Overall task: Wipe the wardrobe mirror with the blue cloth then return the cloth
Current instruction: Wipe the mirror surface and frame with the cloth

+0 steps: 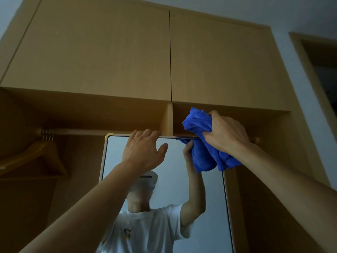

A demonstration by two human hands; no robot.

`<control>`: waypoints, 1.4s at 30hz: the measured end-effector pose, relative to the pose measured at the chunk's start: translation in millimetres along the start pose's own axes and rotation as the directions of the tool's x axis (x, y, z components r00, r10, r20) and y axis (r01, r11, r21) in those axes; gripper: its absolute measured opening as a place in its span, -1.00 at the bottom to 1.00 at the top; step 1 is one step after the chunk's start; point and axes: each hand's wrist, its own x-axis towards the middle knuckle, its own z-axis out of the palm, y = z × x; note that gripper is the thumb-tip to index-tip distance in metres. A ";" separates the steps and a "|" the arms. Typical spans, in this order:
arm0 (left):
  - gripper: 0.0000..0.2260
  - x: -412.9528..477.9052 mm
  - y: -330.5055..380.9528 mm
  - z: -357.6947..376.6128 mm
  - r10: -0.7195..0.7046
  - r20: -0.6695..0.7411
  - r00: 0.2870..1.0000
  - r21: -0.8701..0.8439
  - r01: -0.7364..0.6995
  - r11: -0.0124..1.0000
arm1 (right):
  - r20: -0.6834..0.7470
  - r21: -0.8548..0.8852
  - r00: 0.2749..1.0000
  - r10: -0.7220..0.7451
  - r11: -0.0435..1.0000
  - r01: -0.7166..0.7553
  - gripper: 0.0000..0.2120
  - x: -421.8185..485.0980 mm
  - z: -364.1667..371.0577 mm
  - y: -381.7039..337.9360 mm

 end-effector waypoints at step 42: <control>-0.58 -27.4 -54.9 -34.8 -0.051 -0.058 0.997 0.094 0.056 0.994 | 0.255 0.023 0.964 0.078 0.996 -0.087 -0.79 25.0 -10.1 5.4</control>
